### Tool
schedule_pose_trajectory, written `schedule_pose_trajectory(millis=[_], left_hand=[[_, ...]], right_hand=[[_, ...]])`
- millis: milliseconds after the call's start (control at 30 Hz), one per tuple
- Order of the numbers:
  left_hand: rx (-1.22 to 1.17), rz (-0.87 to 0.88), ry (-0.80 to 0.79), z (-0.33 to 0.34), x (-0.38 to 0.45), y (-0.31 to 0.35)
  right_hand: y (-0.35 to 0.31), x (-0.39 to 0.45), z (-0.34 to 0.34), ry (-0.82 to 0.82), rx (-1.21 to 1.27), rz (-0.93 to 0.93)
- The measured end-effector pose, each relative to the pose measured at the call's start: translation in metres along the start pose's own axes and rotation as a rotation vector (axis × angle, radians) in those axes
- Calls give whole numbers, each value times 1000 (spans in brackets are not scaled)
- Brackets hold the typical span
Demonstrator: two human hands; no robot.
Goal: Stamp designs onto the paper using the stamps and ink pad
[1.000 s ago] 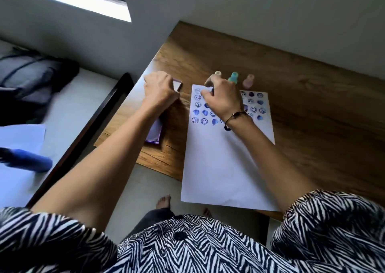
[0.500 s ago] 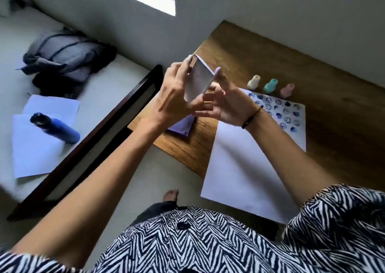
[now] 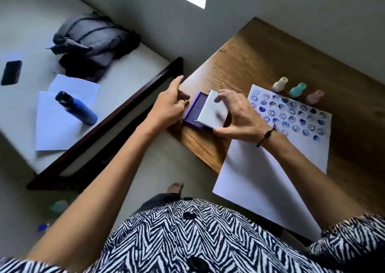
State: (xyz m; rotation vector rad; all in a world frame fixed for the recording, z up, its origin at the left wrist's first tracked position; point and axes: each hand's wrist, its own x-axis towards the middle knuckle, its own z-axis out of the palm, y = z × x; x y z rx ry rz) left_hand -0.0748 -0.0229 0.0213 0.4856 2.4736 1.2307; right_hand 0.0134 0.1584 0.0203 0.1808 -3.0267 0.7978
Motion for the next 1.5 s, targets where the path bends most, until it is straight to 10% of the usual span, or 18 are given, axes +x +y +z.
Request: schedule_pose_trajectory(millis=[1500], left_hand=[[159,155,101,2,6,20]], right_hand=[[-26,24,-15,-42,-1,134]])
